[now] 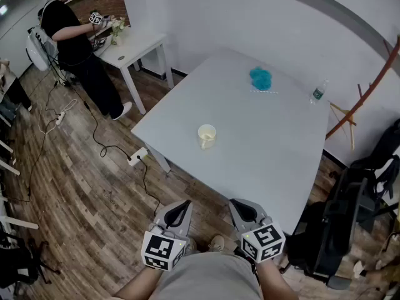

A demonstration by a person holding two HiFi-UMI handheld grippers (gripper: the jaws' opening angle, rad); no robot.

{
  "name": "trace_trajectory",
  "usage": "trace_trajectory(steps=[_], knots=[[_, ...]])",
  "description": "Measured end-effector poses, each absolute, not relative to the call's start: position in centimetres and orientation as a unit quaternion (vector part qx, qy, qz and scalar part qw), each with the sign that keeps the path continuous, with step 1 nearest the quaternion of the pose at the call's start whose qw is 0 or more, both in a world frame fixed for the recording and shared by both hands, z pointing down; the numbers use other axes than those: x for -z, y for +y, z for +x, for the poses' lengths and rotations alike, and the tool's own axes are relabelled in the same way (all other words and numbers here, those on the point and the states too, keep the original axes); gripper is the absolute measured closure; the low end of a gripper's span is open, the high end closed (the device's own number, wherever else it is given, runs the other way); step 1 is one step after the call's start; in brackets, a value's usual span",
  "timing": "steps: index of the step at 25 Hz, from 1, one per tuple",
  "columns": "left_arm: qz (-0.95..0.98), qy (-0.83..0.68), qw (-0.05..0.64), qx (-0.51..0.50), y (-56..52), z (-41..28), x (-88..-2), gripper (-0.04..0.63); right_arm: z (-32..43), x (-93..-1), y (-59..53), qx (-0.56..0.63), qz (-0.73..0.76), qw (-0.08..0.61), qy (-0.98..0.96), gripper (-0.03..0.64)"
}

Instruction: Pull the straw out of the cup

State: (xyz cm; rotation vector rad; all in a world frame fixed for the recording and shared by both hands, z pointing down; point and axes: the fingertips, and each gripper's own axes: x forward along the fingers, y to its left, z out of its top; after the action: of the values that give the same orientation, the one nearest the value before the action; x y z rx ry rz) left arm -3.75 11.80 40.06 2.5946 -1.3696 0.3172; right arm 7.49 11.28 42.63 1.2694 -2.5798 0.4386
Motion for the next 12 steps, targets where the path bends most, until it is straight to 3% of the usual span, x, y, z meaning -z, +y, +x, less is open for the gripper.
trace_trajectory(steps=[12], knots=[[0.876,-0.46,0.095,-0.106,12.15,-4.09,-40.15,0.575,7.0,-42.77,11.7,-0.141,0.435,0.121,-0.881,0.613]])
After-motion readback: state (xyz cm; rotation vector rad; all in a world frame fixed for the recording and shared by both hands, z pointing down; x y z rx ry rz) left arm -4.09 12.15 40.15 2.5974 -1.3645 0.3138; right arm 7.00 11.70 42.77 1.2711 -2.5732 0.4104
